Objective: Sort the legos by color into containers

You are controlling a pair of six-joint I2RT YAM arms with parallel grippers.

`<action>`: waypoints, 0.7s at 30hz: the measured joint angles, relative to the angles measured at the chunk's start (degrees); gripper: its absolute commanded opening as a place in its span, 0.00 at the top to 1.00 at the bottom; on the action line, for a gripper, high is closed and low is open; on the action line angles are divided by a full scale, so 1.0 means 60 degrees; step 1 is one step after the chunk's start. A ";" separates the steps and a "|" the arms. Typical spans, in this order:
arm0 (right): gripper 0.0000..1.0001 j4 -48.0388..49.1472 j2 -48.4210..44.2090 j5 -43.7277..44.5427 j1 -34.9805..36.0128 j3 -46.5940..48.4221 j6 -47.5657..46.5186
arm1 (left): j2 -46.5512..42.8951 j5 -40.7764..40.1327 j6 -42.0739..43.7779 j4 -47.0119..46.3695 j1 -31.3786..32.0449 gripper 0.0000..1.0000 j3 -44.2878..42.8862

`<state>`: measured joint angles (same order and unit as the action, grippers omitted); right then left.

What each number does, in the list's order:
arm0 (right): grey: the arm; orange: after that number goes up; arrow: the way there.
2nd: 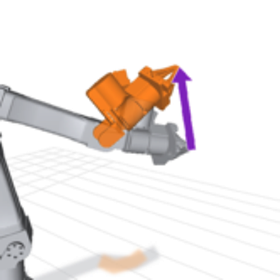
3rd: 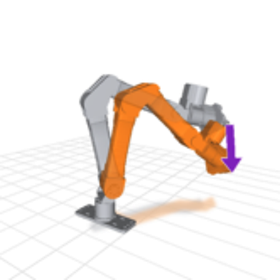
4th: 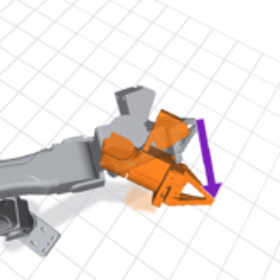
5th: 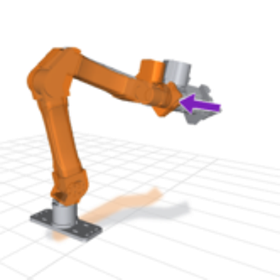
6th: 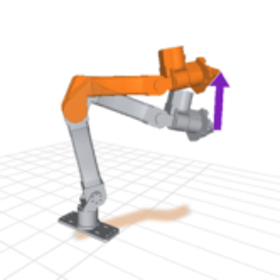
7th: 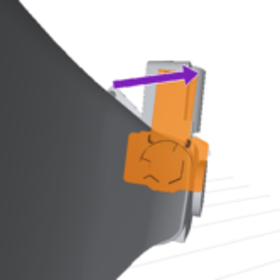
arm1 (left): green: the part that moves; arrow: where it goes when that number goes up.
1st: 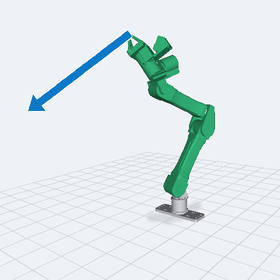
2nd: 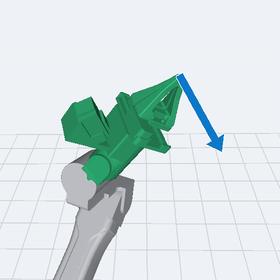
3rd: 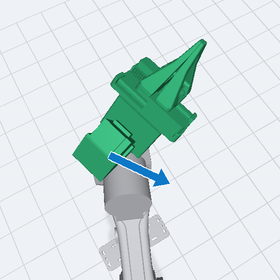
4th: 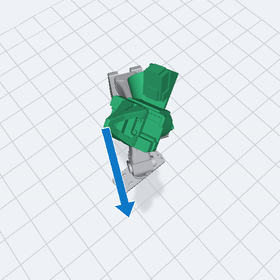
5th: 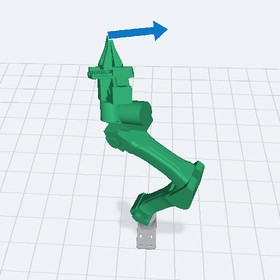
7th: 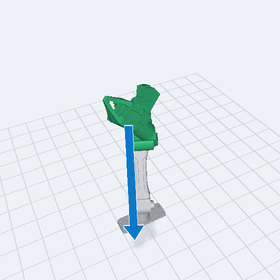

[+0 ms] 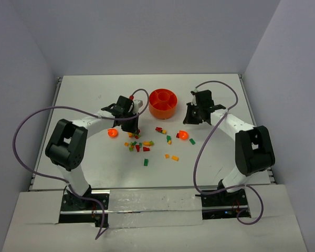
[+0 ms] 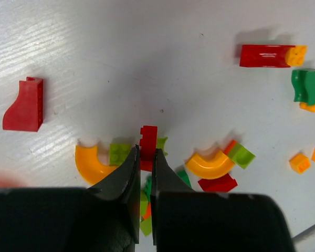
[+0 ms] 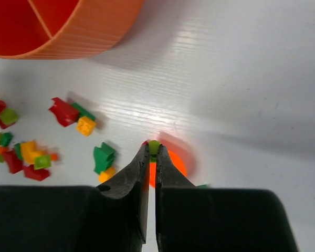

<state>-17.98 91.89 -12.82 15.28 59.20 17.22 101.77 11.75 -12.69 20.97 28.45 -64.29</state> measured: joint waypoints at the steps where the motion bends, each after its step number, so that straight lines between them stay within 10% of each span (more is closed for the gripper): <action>1: 0.89 -0.0025 0.0045 0.0101 -0.0009 0.0004 -0.0163 | 0.0116 -0.0020 0.0044 0.0022 0.0000 0.99 -0.0067; 8: 0.42 -0.0437 0.0801 0.0337 -0.0009 0.0083 -0.1106 | 0.0416 -0.0057 0.0347 0.0116 -0.0081 0.87 -0.0292; 21: 0.49 -0.0513 -0.0224 -0.0754 0.0169 -0.0339 -0.2129 | 0.0280 0.1377 0.0780 0.0376 -0.0591 0.48 -0.0296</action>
<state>-21.06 90.55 -17.34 16.30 57.17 4.45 103.45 20.01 -8.01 23.22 24.90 -66.06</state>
